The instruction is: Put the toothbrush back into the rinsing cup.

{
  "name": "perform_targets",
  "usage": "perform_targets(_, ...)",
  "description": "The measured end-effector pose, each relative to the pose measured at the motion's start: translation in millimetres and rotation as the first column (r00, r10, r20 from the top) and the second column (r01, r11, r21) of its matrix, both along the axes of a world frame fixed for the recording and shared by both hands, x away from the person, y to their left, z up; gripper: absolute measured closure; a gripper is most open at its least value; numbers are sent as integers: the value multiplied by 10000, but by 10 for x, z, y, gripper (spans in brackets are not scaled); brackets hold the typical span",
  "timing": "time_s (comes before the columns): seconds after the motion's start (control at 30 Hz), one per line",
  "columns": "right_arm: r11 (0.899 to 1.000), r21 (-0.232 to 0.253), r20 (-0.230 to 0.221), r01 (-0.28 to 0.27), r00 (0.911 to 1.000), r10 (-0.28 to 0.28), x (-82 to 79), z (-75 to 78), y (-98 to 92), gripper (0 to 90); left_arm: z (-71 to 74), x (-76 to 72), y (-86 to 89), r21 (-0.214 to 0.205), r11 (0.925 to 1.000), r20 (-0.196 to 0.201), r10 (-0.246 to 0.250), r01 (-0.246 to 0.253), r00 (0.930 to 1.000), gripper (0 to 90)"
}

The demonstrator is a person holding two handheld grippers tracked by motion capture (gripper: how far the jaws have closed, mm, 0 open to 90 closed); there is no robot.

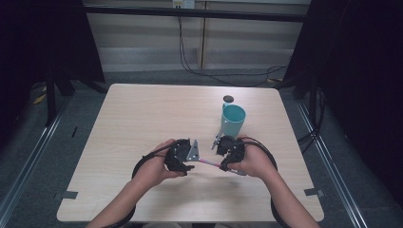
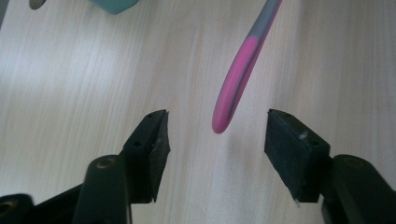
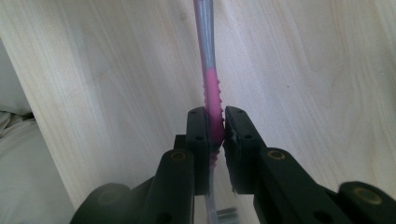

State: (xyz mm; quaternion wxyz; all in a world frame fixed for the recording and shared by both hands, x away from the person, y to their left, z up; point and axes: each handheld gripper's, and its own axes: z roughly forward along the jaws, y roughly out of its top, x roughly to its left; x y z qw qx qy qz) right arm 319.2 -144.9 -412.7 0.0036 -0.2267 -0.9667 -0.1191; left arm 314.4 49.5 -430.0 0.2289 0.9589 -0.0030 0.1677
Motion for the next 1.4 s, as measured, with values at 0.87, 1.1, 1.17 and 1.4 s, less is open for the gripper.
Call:
perform_targets(0.87, 9995, 73, 184, -321, 9993, 320, 0, 58, 94, 808, -38, -28, -126, 1146, 9921, 231, -545, 515, 9982, 737)
perform_targets(1.1, 9981, 92, 257, -616, 9978, 613, 4, 71, 125, 807, -75, -1, -121, 1527, 9878, -59, -314, 319, 9995, 794)
perform_targets(1.17, 9972, 117, 294, -738, 9969, 734, 6, 75, 135, 806, -97, -7, -111, 1435, 9895, -287, -114, 155, 9995, 800)
perform_targets(1.4, 9955, 277, 476, -902, 9949, 889, 2, 92, 153, 799, -136, -8, -83, 1400, 9900, -987, -29, 167, 9951, 815)
